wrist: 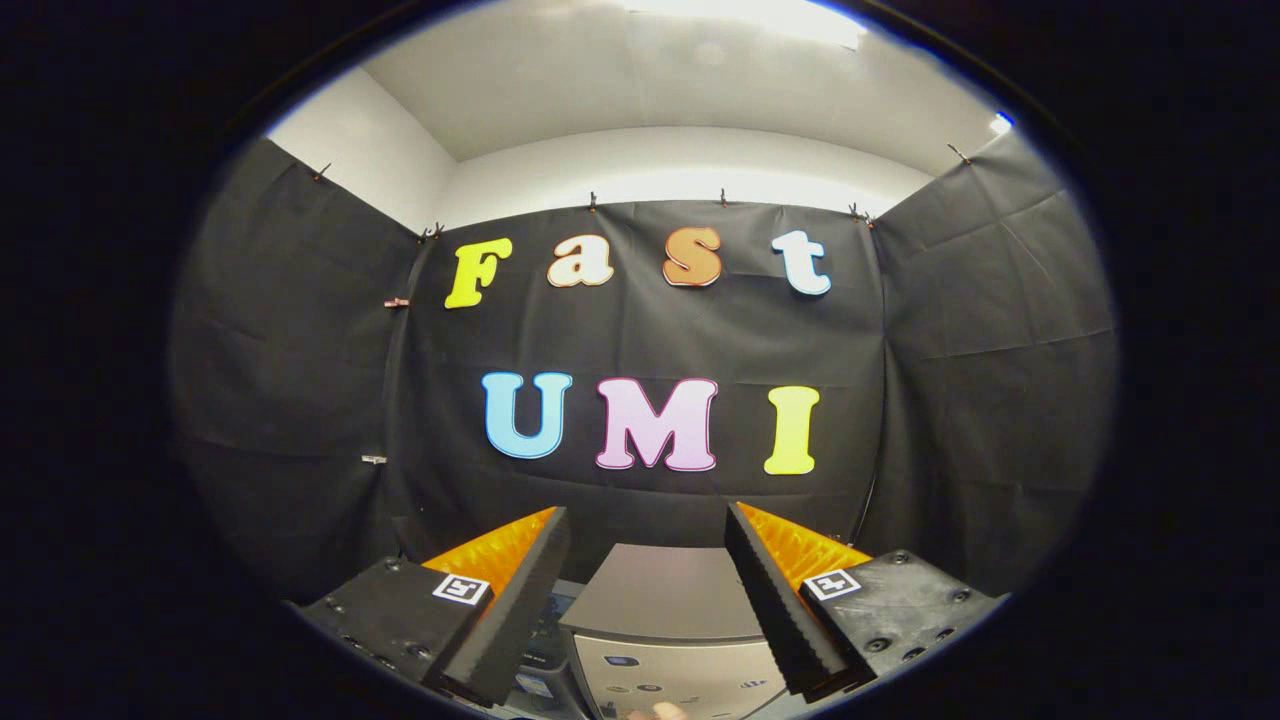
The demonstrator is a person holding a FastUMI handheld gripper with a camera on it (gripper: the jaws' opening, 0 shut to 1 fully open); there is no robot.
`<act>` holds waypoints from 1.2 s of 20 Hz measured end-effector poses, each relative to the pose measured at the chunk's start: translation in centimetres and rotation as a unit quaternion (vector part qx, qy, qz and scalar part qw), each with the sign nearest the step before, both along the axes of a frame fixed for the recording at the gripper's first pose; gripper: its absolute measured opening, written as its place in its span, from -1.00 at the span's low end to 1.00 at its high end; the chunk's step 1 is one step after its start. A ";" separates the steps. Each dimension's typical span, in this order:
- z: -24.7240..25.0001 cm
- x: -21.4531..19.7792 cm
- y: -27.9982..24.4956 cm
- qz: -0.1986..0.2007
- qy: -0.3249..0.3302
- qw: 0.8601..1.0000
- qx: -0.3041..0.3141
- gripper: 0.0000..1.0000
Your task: Put the clothes into the washing machine and then close the washing machine lid.
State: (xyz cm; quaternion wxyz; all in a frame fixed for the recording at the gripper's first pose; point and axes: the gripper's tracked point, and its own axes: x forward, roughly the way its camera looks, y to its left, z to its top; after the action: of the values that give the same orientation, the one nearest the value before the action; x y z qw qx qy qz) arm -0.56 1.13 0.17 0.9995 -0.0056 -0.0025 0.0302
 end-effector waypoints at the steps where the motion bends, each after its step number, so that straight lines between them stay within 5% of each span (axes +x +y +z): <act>1: 0.1 0.0 -0.2 -0.002 -0.001 1.000 -0.002 0.96; 24: -0.1 -0.3 0.7 -0.002 -0.005 1.000 -0.008 0.95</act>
State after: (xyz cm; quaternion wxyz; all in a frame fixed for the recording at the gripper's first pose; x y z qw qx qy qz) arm -0.86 1.85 0.04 0.9995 -0.0136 -0.0071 0.0286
